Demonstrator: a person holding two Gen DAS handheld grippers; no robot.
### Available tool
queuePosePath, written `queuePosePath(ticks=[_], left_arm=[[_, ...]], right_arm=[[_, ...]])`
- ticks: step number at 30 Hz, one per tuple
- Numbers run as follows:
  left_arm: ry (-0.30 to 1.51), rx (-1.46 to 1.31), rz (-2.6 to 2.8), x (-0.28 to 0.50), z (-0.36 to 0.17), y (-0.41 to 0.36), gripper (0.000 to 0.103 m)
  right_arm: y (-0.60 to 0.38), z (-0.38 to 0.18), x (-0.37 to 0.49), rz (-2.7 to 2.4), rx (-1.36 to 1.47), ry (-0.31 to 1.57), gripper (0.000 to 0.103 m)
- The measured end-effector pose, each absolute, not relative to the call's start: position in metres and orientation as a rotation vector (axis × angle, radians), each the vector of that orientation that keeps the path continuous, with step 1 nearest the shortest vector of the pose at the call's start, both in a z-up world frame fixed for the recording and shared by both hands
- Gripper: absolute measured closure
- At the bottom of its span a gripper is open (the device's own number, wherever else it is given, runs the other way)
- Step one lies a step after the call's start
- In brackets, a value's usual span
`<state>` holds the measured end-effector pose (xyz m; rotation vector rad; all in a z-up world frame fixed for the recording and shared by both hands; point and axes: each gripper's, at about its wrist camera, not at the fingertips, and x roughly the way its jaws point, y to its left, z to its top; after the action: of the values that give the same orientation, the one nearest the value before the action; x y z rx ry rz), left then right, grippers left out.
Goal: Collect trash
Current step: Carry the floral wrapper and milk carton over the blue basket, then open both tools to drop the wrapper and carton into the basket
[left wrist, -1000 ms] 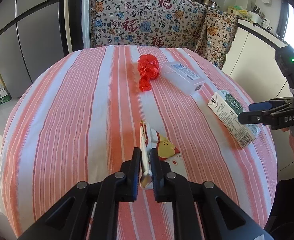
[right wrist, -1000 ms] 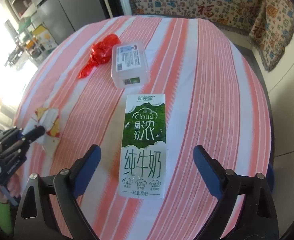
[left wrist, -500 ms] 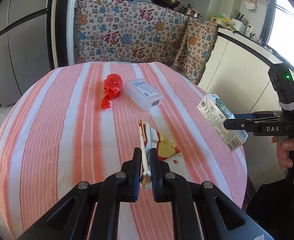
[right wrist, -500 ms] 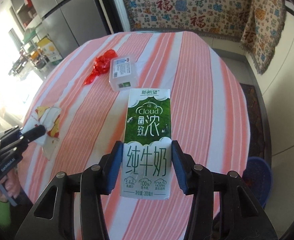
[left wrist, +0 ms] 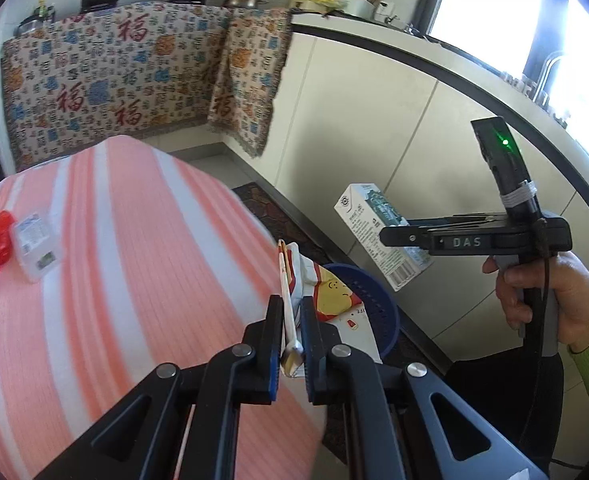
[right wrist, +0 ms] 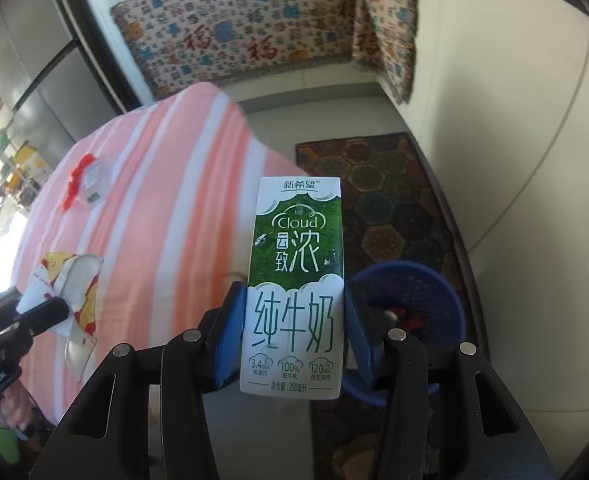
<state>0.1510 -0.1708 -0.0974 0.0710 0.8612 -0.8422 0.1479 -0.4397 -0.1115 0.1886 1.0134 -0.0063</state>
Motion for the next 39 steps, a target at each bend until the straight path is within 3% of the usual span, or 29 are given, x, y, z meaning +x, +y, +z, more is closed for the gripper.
queuePosePath(ticks=[11, 22, 24, 25, 26, 27, 32, 39], left_arm=[[0.979, 0.108, -0.936, 0.163, -0.163, -0.310, 0.094], [1.049, 0.168, -0.920, 0.189, -0.224, -0.374, 0.093], [1.051, 0.142, -0.935, 0.192, -0.236, -0.380, 0.091], [1.060, 0.127, -0.938, 0.194, -0.242, -0.383, 0.080], [1.078, 0.120, -0.928, 0.195, -0.249, -0.386, 0.060], [1.095, 0.114, -0.908, 0.198, -0.255, -0.389, 0.052], [1.105, 0.088, -0.847, 0.194, -0.259, -0.376, 0.050], [0.990, 0.126, -0.843, 0.162, -0.202, -0.326, 0.050]], right_arm=[[-0.542, -0.175, 0.141, -0.134, 0.322, 1.071, 0.053], [-0.579, -0.214, 0.141, -0.166, 0.433, 1.073, 0.053], [-0.582, -0.217, 0.142, -0.173, 0.447, 1.069, 0.051], [-0.586, -0.220, 0.142, -0.174, 0.464, 1.069, 0.041], [-0.589, -0.222, 0.141, -0.180, 0.487, 1.071, 0.034], [-0.591, -0.224, 0.140, -0.185, 0.509, 1.073, 0.030], [-0.590, -0.211, 0.132, -0.170, 0.497, 1.027, 0.030], [-0.572, -0.189, 0.131, -0.213, 0.412, 0.954, 0.026]])
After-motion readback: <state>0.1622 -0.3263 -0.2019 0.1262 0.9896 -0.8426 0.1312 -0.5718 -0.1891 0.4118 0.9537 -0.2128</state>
